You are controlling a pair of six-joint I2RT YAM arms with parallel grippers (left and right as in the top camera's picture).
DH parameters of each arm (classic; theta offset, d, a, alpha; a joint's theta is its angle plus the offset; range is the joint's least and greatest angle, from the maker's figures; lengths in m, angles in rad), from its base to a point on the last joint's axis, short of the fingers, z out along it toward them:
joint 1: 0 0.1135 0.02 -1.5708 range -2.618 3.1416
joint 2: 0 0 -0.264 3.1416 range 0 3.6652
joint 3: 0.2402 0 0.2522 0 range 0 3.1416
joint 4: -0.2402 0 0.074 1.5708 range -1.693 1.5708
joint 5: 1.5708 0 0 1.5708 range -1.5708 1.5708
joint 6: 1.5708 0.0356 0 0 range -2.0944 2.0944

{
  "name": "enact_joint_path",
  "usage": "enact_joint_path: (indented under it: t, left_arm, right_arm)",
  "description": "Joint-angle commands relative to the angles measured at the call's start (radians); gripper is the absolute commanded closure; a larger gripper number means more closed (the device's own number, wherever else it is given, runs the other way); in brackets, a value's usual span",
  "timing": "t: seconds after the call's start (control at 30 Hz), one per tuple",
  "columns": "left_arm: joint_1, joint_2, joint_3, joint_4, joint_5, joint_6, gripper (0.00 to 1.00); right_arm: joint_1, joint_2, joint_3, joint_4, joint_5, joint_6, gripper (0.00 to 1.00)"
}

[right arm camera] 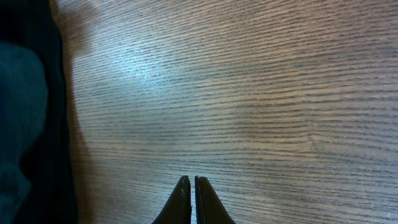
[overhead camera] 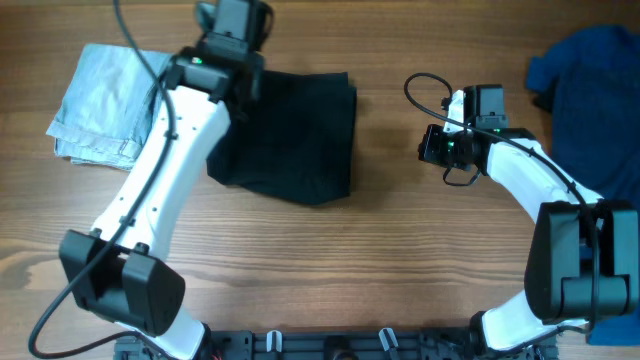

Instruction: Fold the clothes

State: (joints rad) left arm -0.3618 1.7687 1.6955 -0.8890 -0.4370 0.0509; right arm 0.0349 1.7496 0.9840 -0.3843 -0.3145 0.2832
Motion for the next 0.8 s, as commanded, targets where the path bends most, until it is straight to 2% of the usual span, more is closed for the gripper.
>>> enact_joint_path:
  t: [0.0, 0.17, 0.7, 0.77]
  left_arm:
    - [-0.080, -0.029, 0.020, 0.002, 0.114, -0.007, 0.96]
    - [-0.147, 0.014, 0.019, -0.023, 0.223, -0.011, 0.96]
    - [-0.240, 0.285, 0.019, 0.006, 0.345, -0.198, 0.96]
    - [-0.246, 0.295, 0.019, 0.007, 0.398, -0.229, 0.96]
  right_arm:
    - [0.003, 0.012, -0.001, -0.001, -0.016, 0.006, 0.96]
    - [0.003, 0.012, -0.001, -0.010, -0.023, 0.007, 0.96]
    - [0.003, 0.012, -0.001, -0.012, -0.023, 0.007, 0.96]
    - [0.003, 0.012, -0.001, -0.011, -0.023, 0.007, 0.96]
